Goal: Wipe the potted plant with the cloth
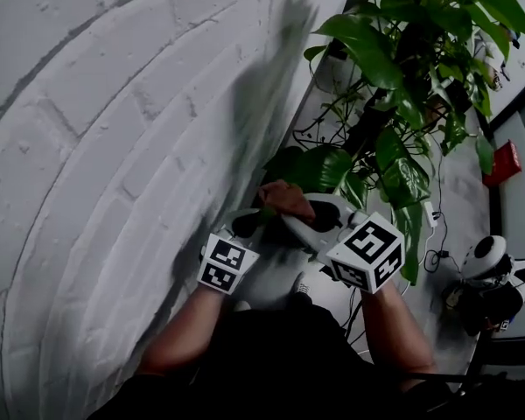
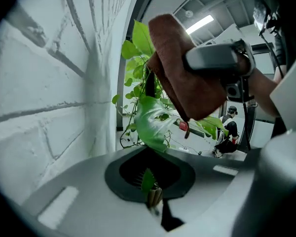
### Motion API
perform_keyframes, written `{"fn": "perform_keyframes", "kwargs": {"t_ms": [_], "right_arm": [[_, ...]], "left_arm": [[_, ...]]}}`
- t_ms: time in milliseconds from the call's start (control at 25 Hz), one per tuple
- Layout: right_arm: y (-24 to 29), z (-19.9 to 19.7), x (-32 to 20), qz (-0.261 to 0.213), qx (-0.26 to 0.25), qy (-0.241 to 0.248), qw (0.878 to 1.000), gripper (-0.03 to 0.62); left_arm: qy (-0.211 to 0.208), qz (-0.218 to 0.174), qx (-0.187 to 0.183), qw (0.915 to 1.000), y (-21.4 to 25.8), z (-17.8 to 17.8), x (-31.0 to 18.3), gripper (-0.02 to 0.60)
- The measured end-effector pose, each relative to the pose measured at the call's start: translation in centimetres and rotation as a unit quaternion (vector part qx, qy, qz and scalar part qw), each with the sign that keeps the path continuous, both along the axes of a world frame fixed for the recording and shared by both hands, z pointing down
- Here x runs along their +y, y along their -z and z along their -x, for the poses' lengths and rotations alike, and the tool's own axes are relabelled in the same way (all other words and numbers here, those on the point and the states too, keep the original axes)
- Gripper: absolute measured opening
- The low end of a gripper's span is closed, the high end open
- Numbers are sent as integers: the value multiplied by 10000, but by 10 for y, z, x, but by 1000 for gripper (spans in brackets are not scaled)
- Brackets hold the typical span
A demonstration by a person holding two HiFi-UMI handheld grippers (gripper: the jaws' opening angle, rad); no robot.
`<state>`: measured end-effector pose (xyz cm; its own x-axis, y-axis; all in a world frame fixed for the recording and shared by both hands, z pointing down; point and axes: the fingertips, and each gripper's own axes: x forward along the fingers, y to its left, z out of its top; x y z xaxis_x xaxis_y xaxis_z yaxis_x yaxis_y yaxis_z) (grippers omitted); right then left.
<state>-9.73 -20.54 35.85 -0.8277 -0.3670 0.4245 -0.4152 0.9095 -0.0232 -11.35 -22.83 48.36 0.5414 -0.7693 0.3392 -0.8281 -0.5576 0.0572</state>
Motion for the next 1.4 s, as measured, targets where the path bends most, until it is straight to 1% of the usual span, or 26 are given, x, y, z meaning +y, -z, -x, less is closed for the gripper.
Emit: {"fn": "perform_keyframes", "kwargs": {"t_ms": [80, 120, 200, 240, 320, 400, 520, 720, 960, 1400], "right_arm": [[11, -27, -33, -444, 205, -574, 9972, 66], [13, -42, -53, -675, 412, -882, 9930, 66], [7, -72, -91, -1079, 983, -1434, 9788, 66], [0, -83, -107, -1200, 1288, -1639, 9706, 66], [-19, -95, -128, -1255, 1791, -1835, 9584, 66], [-37, -94, -136, -1166, 2082, -1781, 9546, 66], [-52, -83, -138, -1092, 2285, -1578, 9544, 66], [-62, -61, -134, -1337, 2618, -1242, 9477, 66], [-73, -40, -120, -1427, 2771, -933, 9456, 66], [-82, -15, -96, -1525, 2926, -613, 9420, 66]], "left_arm": [[-13, -15, 33, 10000, 1, -1, -2, 17], [-29, -21, 70, 10000, 1, -2, -4, 17], [-49, 5, 141, 9999, 1, -4, -5, 17], [-42, 35, 143, 9999, 2, -3, -4, 17], [-17, 78, 115, 9999, 2, 0, -3, 17], [-1, 70, 99, 9999, 4, 1, -4, 17], [-9, 8, 113, 9999, 8, -2, -12, 17], [-7, -53, 94, 9999, 11, -1, -19, 17], [-25, -141, -14, 9999, 12, 2, -22, 17], [-2, -120, 39, 9999, 11, 7, -16, 17]]}}
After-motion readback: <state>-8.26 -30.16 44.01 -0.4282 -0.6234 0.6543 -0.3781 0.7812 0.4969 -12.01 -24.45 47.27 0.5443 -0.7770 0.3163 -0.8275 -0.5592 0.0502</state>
